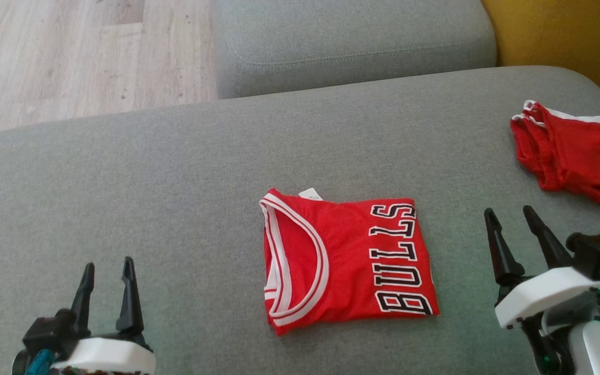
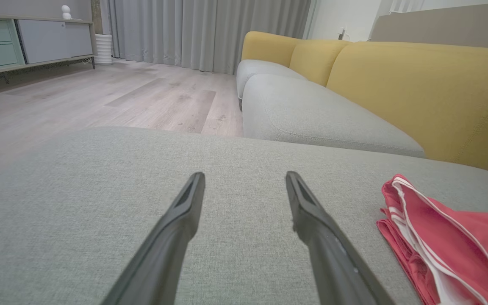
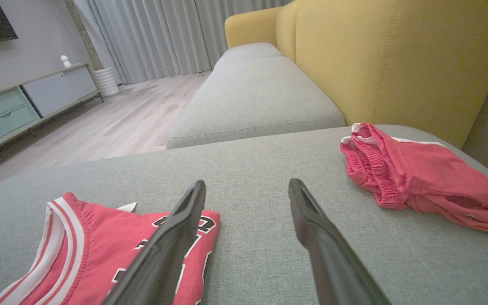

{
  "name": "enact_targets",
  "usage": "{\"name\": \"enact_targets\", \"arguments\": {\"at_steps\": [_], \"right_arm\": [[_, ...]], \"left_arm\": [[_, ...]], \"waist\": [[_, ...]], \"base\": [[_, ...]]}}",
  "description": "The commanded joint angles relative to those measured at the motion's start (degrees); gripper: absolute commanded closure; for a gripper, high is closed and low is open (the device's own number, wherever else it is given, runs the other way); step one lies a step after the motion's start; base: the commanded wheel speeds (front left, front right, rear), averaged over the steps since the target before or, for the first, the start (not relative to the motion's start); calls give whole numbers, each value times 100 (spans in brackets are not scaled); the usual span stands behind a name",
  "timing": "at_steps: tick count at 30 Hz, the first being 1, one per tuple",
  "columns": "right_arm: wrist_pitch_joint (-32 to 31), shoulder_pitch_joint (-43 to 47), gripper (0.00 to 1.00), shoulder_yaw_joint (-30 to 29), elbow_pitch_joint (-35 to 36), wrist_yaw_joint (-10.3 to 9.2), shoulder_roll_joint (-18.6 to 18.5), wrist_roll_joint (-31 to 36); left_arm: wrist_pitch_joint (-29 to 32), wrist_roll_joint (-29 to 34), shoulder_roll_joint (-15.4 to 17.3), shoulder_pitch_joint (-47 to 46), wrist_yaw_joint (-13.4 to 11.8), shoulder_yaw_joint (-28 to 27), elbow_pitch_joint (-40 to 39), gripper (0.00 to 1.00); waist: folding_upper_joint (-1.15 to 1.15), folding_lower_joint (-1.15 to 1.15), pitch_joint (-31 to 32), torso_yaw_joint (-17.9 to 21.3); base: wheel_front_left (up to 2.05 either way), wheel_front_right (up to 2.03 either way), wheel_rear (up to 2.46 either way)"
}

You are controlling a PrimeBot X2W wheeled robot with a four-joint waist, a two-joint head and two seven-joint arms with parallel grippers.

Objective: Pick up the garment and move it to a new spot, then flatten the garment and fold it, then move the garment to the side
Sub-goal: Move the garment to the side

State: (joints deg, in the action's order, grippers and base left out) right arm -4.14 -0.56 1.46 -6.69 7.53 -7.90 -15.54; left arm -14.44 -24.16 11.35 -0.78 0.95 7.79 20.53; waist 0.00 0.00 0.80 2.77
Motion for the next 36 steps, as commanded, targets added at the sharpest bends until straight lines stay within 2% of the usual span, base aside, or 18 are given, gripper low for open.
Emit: {"name": "enact_targets", "arguments": {"at_steps": [1,4,11,19,25,26,27,30,36], "right_arm": [[-36,-150,0,123,210,-4,-32,29],[-399,-244,0,263,212,-4,18,-118],[-1809,-721,0,535,-98,-4,164,-292],[-2492,-1081,0,544,-935,-4,335,-206],[-3123,-1031,0,706,-1246,-4,387,-265],[-3191,-1036,38,773,-1230,-4,389,-316],[-3207,-1054,100,842,-1187,-4,378,-360],[-3165,-1140,100,998,-1076,-4,283,-411],[-2962,-1993,100,1618,-794,-4,-302,-477]], "left_arm": [[-55,34,57,-202,-21,-192,-185,0],[-55,43,68,-251,-19,-184,-212,0],[-44,94,101,-602,-2,-110,-347,0],[-16,168,67,-1119,81,75,-327,0],[-25,173,75,-1277,103,96,-217,0],[-27,170,79,-1284,103,89,-207,0],[-30,167,84,-1288,102,80,-199,0],[-34,162,91,-1292,101,62,-190,0],[-45,81,77,-1353,119,-48,-309,0]], "waist": [[0,0,-22,-5],[0,0,-112,-15],[0,0,-581,-133],[0,0,-984,-393],[0,0,-1007,-394],[0,0,-1008,-379],[0,0,-1012,-359],[0,0,-1028,-313],[0,0,-1197,-19]], "base": [[0,0,0],[0,0,0],[0,0,0],[0,0,0],[0,0,0],[0,0,0],[0,0,0],[0,0,0],[0,0,0]]}}
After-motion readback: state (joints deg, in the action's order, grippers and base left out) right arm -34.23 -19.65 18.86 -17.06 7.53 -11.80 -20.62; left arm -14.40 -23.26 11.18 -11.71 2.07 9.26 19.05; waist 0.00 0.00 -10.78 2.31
